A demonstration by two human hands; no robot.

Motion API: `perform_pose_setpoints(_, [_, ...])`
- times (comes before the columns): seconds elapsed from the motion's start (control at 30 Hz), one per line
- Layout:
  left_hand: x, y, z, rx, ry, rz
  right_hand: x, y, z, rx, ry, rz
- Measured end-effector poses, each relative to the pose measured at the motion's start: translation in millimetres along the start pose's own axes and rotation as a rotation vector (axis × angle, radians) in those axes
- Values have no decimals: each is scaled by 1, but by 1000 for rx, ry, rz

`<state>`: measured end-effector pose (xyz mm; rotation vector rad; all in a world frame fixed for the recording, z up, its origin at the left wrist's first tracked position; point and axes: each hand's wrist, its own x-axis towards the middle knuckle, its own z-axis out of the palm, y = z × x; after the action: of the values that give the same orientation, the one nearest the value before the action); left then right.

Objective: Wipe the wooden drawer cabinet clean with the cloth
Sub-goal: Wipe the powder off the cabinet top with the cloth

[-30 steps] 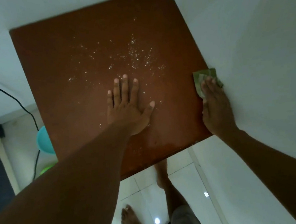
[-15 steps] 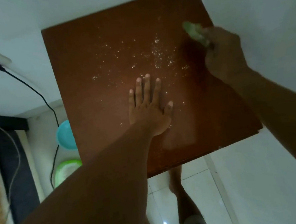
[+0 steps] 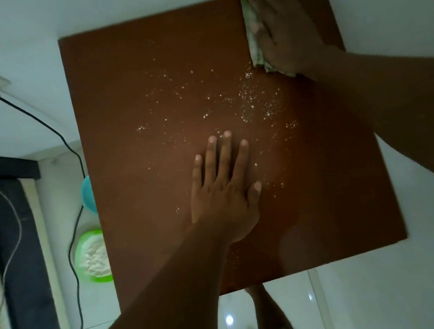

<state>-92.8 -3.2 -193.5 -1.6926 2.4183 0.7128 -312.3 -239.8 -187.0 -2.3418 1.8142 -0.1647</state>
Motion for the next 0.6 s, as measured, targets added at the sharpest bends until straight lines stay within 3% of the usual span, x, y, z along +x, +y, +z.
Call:
perform_pose_setpoints(0.17, [2,-2,1,24,-11,2,-55,-15,10,-29,-79,34])
perform_pose_setpoints(0.33, [7,-3,-1,46,-56,-9,-190,-53,24,-40,-112,89])
perform_pose_setpoints(0.6, [7,-3,-8,71,-118,15,-416,-128,46,174,84,137])
